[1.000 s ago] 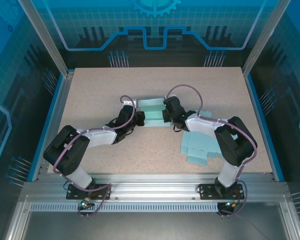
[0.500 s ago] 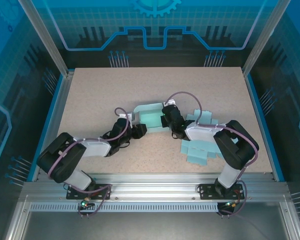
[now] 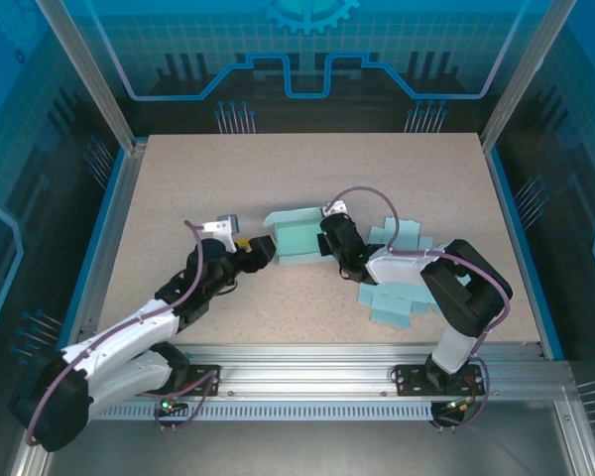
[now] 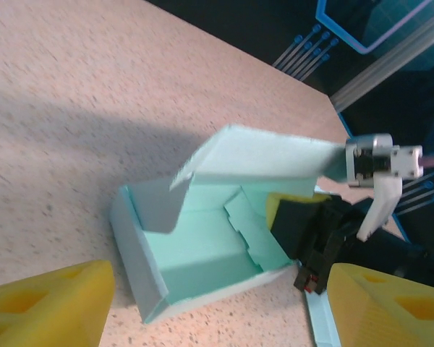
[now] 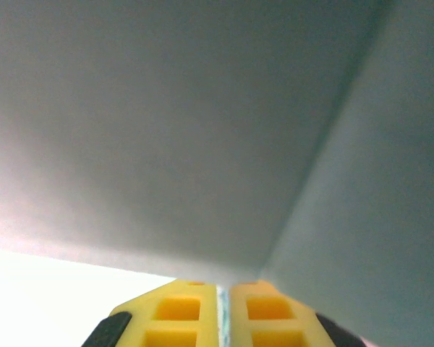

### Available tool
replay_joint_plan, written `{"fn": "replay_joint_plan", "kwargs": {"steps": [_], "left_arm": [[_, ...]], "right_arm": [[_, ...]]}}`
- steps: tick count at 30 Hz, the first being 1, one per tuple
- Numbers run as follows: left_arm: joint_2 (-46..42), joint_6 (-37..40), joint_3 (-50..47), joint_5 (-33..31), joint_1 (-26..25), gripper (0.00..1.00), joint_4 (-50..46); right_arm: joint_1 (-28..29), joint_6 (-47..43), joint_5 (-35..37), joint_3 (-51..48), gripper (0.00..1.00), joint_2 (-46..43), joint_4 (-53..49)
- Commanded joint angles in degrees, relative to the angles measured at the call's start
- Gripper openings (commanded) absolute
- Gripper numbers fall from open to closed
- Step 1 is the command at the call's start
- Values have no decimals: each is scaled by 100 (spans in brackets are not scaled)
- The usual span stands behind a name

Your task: Fold the paper box

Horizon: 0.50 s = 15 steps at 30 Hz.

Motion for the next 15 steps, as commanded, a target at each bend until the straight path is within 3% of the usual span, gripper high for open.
{"fn": "replay_joint_plan", "kwargs": {"steps": [1, 8, 15], "left_arm": [[39, 782, 924, -589, 17, 78, -1147], [1379, 1444, 2598, 1, 241, 74, -1480], [2966, 1228, 3711, 1025, 425, 55, -1592]], "right_arm": [[123, -149, 20, -203, 8, 163, -406], [159, -195, 68, -245, 10, 108, -408], [235, -240, 182, -207, 12, 126, -529]]}}
